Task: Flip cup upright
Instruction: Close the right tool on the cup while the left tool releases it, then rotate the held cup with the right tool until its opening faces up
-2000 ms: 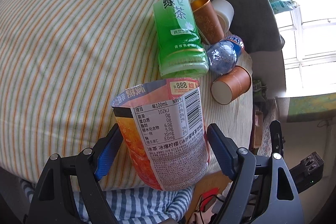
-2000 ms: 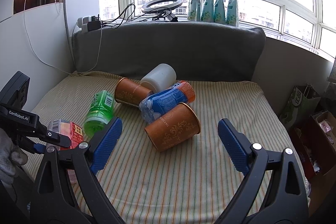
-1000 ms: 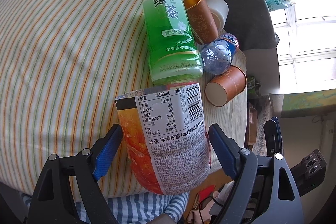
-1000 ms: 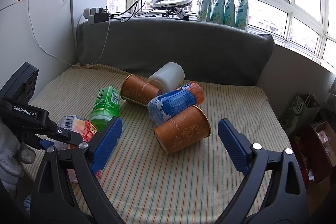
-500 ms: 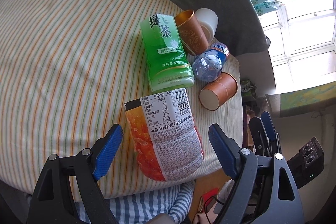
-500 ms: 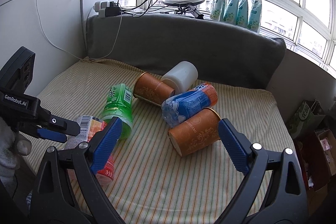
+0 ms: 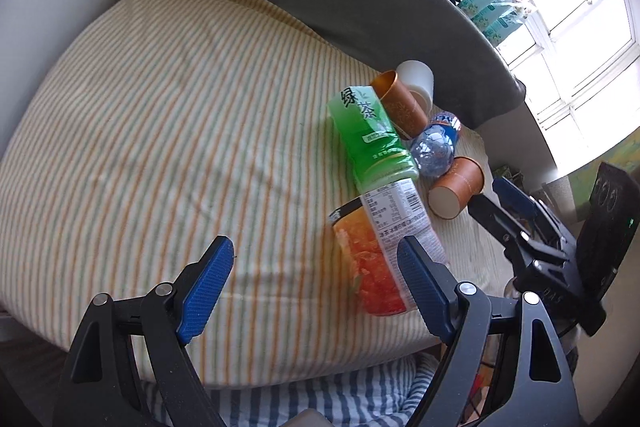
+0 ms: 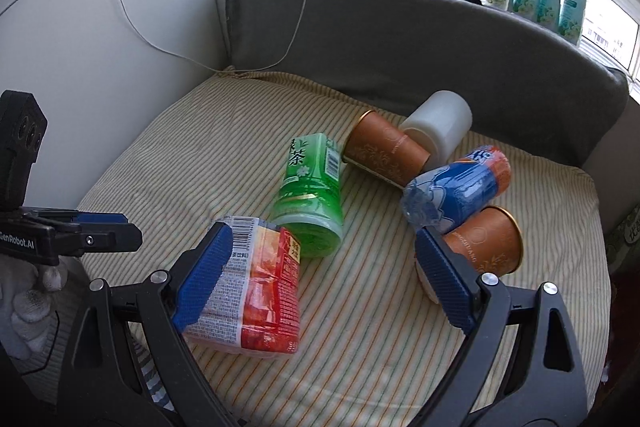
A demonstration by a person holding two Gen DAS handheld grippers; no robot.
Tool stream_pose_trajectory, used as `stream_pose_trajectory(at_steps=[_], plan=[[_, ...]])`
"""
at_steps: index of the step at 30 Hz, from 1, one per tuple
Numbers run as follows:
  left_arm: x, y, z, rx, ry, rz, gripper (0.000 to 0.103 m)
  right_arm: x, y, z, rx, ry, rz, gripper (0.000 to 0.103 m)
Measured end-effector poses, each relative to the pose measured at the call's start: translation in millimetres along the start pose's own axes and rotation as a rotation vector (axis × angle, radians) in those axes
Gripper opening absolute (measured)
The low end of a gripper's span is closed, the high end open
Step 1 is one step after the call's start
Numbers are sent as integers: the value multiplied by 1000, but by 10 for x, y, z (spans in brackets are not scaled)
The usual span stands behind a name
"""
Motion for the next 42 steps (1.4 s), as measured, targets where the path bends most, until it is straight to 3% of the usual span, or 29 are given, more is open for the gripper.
stream_pose_trajectory(at_steps=[12,23,35,42], plan=[[415,-42,-238,34,13,103,84,247,-421,49,225,-5,239,94],[556,-2,-327,21,4,133,84,458,-684,51,379,57,305,94],[583,3,-364,17,-3,134,84,576,-814,60,453,106,308,94],[590,2,-393,10,6,128,84,533,-905,65,489,103,302,82]])
Point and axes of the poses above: each gripper's, at about its wrist camera, not at the fingertips, and y roughly against the way its jaws point, x to its left, z to its top, the point moved 5 cm from there along -y, roughly the way its jaws point, and after that the axes turned 14 degrees about y, right-handed, at the moved point
